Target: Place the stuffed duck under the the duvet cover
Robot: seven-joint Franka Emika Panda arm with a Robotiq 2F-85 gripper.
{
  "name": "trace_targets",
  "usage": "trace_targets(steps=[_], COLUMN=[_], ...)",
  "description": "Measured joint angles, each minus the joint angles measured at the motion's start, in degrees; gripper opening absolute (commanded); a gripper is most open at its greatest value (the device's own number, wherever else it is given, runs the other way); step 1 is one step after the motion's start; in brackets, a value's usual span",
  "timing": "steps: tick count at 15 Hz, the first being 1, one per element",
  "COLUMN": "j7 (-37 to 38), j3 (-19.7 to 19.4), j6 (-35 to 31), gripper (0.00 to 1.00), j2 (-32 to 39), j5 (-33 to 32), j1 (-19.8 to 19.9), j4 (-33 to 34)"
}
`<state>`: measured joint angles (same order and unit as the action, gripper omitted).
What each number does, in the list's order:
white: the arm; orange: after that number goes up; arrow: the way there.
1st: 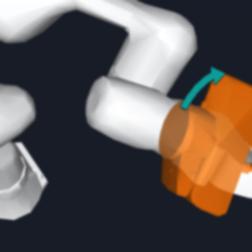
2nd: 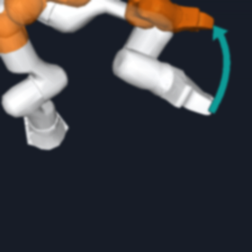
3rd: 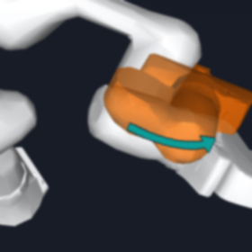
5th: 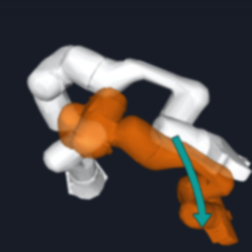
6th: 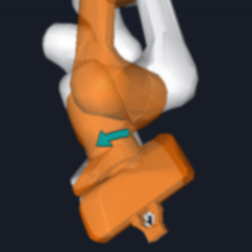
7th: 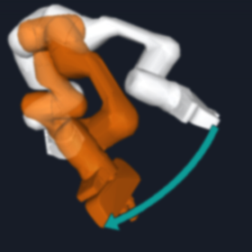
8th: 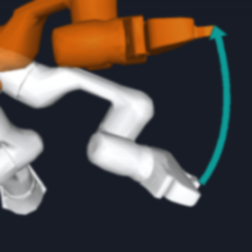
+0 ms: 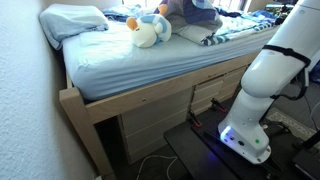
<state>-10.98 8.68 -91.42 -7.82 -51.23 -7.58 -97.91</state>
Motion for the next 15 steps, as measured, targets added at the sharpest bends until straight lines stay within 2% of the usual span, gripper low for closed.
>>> trace_targets(steps=[3,8,15], j7=[-0.11,-0.6,-4.26], j3=[3.03,7.38,9.41], j6=[3.38,10.01,17.08], gripper=[0.03,0.03,0.03], j2=[2.28,9.99,22.62], j5=[-0.73,-6.44,-17.75], j1=[-2.1,-6.51,-15.33], j4=[5.77,16.68,33.8])
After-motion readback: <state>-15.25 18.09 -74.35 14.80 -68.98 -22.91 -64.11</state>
